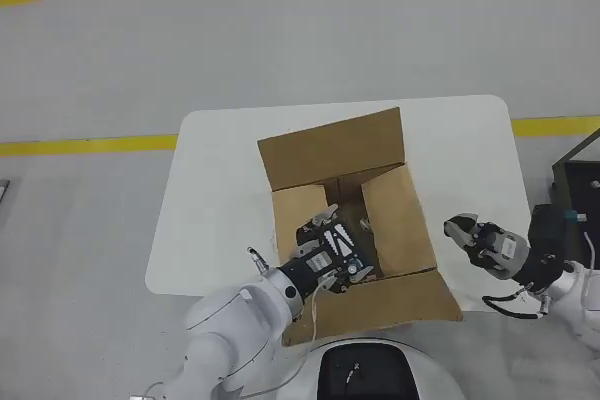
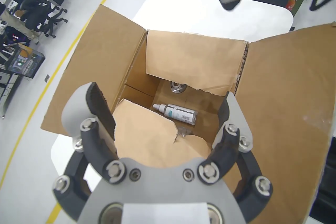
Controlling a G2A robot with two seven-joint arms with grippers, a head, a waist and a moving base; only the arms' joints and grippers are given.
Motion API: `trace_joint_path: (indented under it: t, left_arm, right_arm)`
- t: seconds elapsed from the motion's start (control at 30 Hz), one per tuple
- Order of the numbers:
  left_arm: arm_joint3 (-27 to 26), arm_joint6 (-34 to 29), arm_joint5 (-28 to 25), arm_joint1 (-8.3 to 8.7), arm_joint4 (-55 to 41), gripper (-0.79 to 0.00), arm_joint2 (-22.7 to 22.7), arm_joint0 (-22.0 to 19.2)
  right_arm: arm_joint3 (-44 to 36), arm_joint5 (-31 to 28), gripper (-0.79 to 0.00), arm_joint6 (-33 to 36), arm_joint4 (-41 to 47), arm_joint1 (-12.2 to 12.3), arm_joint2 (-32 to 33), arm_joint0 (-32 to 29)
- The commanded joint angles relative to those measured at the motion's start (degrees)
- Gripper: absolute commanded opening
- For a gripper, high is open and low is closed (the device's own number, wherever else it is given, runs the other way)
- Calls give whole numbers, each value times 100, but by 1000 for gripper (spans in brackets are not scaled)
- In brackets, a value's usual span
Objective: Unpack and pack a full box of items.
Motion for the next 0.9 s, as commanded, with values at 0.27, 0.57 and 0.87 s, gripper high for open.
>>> trace_joint_path:
  t: [0.27,0.57,0.87]
  left_arm:
    - [24,38,102,-2,36,0,152,-56]
    - [74,-10,249,17,221,0,117,-26]
    - [256,-192,513,39,1003,0,87,2]
  right_arm:
    - [541,363,-785,281,-32,-57,-448,-40]
    - [669,234,-785,534,-183,-120,-1121,119]
    - [560,291,-785,439,-413,-160,-1377,203]
